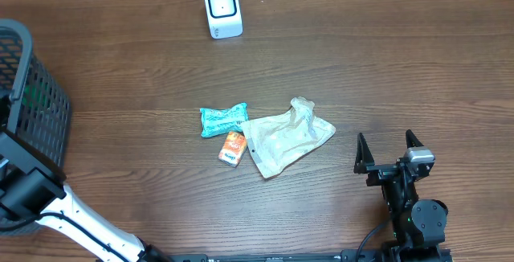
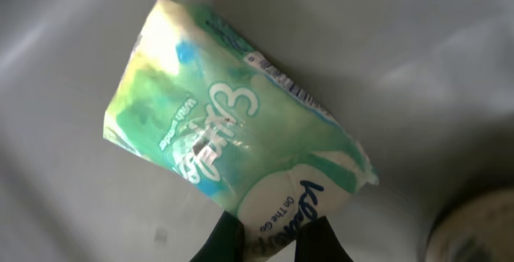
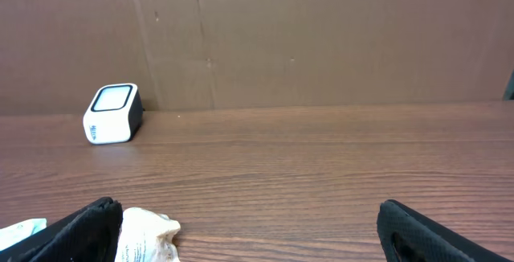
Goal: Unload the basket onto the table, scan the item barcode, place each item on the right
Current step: 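Grasp the small green-white tissue pack with the left gripper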
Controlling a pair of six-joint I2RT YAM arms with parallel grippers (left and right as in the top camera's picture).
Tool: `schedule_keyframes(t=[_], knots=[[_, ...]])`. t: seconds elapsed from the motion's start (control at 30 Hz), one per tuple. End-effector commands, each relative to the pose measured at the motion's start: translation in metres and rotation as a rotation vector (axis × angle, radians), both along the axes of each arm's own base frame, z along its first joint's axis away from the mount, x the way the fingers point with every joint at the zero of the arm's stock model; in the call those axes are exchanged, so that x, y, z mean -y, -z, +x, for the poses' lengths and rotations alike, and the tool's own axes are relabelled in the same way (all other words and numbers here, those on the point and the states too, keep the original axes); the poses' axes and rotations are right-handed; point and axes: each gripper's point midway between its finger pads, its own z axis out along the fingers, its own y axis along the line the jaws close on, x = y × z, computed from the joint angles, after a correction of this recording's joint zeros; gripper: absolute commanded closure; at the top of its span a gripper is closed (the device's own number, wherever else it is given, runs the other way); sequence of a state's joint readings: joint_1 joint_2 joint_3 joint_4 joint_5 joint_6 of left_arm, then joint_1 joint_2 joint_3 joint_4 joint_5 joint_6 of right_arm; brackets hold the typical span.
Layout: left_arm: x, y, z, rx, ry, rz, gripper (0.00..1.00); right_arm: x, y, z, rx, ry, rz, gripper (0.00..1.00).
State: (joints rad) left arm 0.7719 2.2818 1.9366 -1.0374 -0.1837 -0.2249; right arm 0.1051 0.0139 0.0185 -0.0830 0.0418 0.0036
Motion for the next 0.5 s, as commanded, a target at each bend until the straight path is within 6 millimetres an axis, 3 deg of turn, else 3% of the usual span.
schedule_keyframes(t=[0.0,0.3,0.47], knots=[[0.01,-0.023,-0.008,0.016,-0.105,-0.001,0.96,0.002,0.002,0.0,0.001,0.011,-0.001,0.0],[0.027,-0.02,-0.029,-0.062,-0.116,-0.072,0.96,0.002,0.002,0.0,0.001,0.011,-0.001,0.0],[0.03,-0.034,-0.034,-0.062,-0.12,-0.072,0.96,0.002,0.002,0.0,0.001,0.011,-0.001,0.0]])
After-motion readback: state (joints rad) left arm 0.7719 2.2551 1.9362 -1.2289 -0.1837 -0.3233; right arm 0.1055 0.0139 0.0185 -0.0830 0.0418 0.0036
